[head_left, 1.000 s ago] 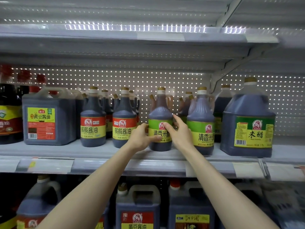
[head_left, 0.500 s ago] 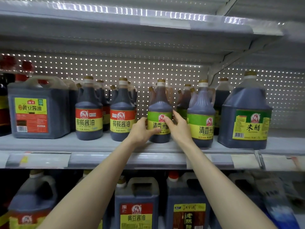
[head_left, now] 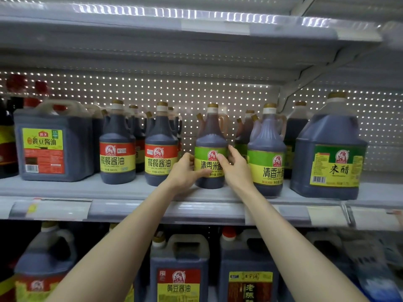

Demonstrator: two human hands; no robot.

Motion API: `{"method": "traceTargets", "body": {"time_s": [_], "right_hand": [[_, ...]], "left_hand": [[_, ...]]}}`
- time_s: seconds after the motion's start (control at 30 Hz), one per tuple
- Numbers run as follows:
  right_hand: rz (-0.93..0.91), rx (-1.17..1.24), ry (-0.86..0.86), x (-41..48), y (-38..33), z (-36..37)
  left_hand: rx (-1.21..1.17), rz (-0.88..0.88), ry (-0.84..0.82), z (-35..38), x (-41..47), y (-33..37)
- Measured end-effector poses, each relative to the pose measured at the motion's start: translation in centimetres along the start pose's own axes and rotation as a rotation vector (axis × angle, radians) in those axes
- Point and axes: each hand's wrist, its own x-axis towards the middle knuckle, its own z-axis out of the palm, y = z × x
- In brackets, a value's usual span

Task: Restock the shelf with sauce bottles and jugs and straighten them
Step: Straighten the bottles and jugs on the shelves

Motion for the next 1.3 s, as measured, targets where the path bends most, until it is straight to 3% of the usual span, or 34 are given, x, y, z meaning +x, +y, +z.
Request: {"method": "traceTargets", "body": {"time_s": [0.53,0.9,1.3], "right_hand": [[0.006,-0.038,0.005,-0.38,0.33,0.14],[0.036,-0.065,-0.017,0.26,0.72,0.39],[0.028,-0.027,-0.017,0.27,0.87,0.39]], "left_hand": [[-0.002,-0.051,-0.057,0.04,-0.36,0.01],[0.155,-0.020,0.019,0.17,-0.09,-0.02],[0.121,-0.014,0.008,0.21,-0.12,-0.14]]}}
